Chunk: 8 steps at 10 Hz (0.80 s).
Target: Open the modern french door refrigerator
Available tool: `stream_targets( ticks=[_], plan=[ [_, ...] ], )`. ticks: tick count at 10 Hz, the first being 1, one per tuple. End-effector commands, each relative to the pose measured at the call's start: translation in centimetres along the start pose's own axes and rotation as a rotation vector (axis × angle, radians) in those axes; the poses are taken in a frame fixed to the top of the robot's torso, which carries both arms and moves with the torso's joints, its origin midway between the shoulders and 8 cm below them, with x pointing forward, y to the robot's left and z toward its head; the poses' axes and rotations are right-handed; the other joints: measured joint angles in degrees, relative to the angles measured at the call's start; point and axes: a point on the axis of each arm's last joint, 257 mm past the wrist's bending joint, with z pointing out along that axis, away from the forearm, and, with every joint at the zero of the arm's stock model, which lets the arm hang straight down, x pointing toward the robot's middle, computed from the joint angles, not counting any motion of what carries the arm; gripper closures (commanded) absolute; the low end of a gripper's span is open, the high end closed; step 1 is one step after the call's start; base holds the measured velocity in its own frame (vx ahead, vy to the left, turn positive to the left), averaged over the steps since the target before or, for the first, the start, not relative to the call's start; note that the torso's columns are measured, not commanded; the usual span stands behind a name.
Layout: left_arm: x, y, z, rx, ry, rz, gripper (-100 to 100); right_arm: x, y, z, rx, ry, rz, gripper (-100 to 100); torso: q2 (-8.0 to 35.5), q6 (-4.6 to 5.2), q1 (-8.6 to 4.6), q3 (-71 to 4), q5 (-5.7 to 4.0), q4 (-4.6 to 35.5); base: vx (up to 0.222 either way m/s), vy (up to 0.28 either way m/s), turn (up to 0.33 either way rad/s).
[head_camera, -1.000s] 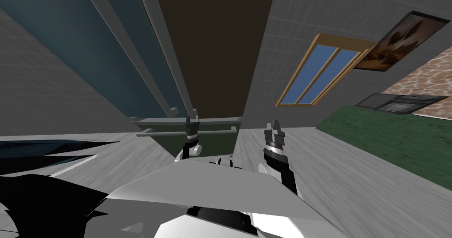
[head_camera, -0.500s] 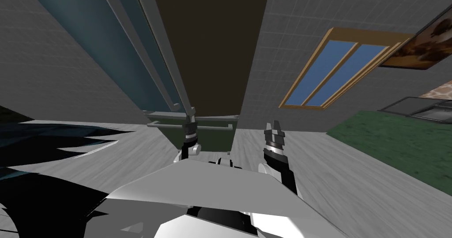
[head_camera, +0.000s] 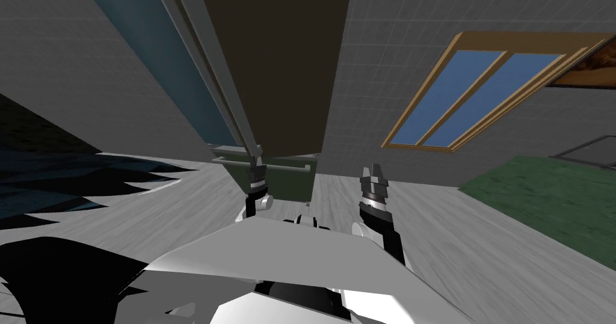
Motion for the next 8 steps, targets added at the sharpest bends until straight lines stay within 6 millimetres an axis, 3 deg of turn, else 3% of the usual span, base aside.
stream_targets(
  ticks=[1,8],
  plan=[
    [-1.3,-0.6,-0.3,0.007,-0.035,0.050,100,0.0,0.0,0.0,0.000,0.000,0.000,0,-0.21,0.11,0.36,-0.12,0.08,-0.05,-0.045,-0.160,0.095],
    [-4.2,-3.6,-0.6,0.060,-0.123,0.182,100,0.0,0.0,0.0,0.000,0.000,0.000,0,-0.28,0.21,-0.15,-0.23,-0.16,-0.05,-0.019,-0.232,0.129]
  ],
)
